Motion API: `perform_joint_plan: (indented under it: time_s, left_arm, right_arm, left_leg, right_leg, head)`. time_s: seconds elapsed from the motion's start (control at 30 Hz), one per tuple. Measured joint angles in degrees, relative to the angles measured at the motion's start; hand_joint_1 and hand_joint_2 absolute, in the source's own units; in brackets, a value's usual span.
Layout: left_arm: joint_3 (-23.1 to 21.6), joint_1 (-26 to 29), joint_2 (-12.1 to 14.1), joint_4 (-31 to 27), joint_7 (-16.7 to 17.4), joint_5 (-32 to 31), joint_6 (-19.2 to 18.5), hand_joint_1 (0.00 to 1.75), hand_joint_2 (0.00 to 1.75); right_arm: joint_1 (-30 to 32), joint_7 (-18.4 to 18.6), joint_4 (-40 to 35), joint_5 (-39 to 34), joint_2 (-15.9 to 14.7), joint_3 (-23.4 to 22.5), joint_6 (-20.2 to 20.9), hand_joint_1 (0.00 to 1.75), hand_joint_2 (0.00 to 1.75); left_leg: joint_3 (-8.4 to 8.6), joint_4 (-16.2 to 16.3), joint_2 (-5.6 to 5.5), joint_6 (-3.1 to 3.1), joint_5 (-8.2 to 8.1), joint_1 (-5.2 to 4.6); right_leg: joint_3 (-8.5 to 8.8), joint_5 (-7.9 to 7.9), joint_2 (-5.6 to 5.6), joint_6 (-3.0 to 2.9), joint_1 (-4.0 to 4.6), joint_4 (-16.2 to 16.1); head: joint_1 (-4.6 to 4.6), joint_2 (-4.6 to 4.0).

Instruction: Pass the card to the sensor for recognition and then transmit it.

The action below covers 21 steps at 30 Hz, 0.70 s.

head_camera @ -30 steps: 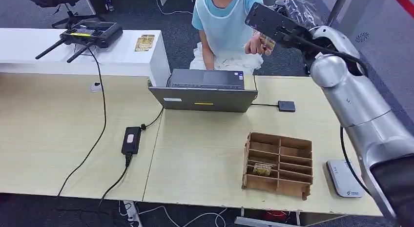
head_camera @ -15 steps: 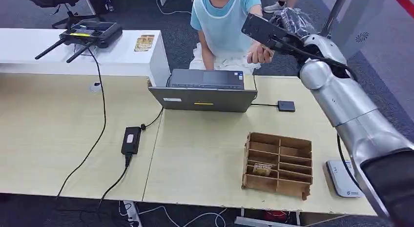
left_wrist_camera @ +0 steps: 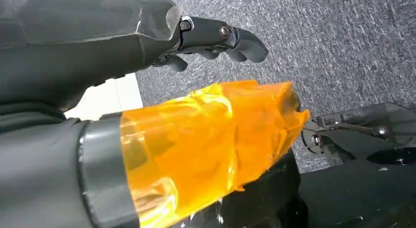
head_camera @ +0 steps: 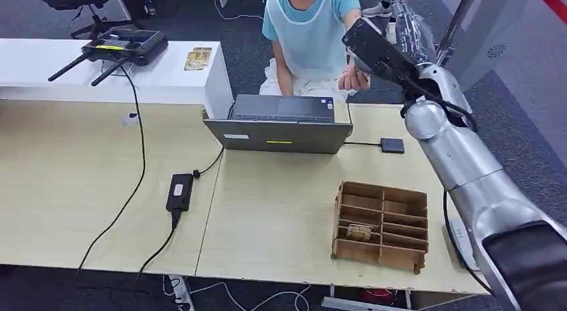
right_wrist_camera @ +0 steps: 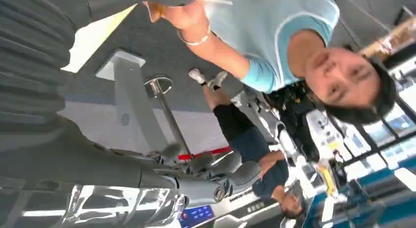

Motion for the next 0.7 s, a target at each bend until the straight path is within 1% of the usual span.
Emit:
perform_joint_plan:
  time_s: [0.13, 0.2, 0.23, 0.3, 0.4, 0.5, 0.57, 0.63, 0.7]
  left_arm:
    - [0.0, 0.1, 0.0, 0.0, 0.3, -0.2, 0.0, 0.0, 0.0]
    - [0.0, 0.1, 0.0, 0.0, 0.4, -0.1, 0.0, 0.0, 0.0]
    - [0.0, 0.1, 0.0, 0.0, 0.5, -0.1, -0.1, 0.0, 0.0]
    - [0.0, 0.2, 0.0, 0.0, 0.7, -0.1, -0.1, 0.0, 0.0]
    - [0.0, 0.3, 0.0, 0.0, 1.0, 0.1, -0.1, 0.0, 0.0]
    - [0.2, 0.3, -0.1, 0.0, 0.9, 1.0, 0.0, 0.0, 0.0]
    - [0.5, 0.5, -0.2, 0.0, 0.4, 1.8, 0.2, 0.0, 0.0]
    - [1.5, 0.8, -0.3, 0.0, -0.1, 2.8, 0.5, 0.0, 0.0]
    - [2.2, 0.9, -0.3, 0.0, 0.0, 3.5, 0.3, 0.0, 0.0]
  right_arm:
    - [5.7, -3.3, -7.4, -2.0, -1.4, -6.2, -6.7, 0.0, 1.75]
    - [8.5, -4.0, -11.3, -3.6, -1.9, -9.2, -7.8, 0.0, 1.75]
    - [11.4, -4.2, -14.6, -4.8, -2.4, -11.3, -7.9, 0.0, 1.75]
    - [15.6, -4.4, -18.7, -5.9, -2.7, -14.6, -7.9, 0.0, 1.75]
    - [19.3, -5.4, -22.3, -9.0, -3.1, -17.3, -7.3, 0.0, 1.75]
    - [26.0, -8.5, -27.5, -15.5, -4.0, -20.6, -6.2, 0.0, 1.75]
    - [32.7, -11.4, -31.5, -20.7, -5.3, -23.2, -4.3, 0.0, 1.75]
    - [40.6, -16.5, -35.6, -27.1, -6.1, -26.7, -1.2, 0.0, 1.75]
    - [47.5, -20.9, -38.8, -30.5, -6.1, -29.7, 0.6, 0.0, 1.75]
  left_leg:
    - [-0.05, 0.0, -0.03, 0.0, -0.02, -0.02]
    - [-0.02, 0.0, 0.01, 0.01, -0.03, -0.01]
    - [-0.02, 0.0, -0.04, 0.03, -0.04, 0.03]
    - [-0.07, 0.0, -0.13, 0.05, -0.06, 0.0]
    - [-0.03, 0.0, -0.01, 0.05, -0.06, 0.0]
    - [0.0, 0.0, -0.22, 0.05, -0.06, 0.04]
    - [-0.04, 0.0, -0.48, 0.06, -0.07, 0.05]
    - [-0.11, 0.0, -0.56, 0.1, -0.1, 0.04]
    - [-0.18, 0.0, -0.51, 0.07, -0.17, 0.03]
  right_leg:
    - [0.0, -0.01, -0.02, 0.01, -0.01, 0.0]
    - [-0.01, -0.01, 0.02, 0.01, 0.0, 0.0]
    - [0.06, -0.03, -0.04, 0.04, 0.0, -0.1]
    - [0.03, -0.03, -0.13, 0.04, 0.0, -0.1]
    - [-0.01, -0.02, -0.01, 0.03, 0.0, -0.1]
    - [0.08, -0.06, -0.2, 0.05, 0.04, -0.1]
    - [0.16, -0.1, -0.44, 0.07, 0.05, -0.2]
    - [0.16, -0.14, -0.49, 0.09, 0.05, -0.2]
    - [0.1, -0.16, -0.48, 0.09, 0.03, -0.2]
  head:
    - [0.02, 0.0]
    - [-0.04, 0.0]
    - [0.04, 0.0]
    - [0.0, -0.02]
    - [0.0, -0.02]
    - [0.0, -0.02]
    - [0.0, 0.0]
    - [-0.02, -0.02]
    - [0.0, 0.0]
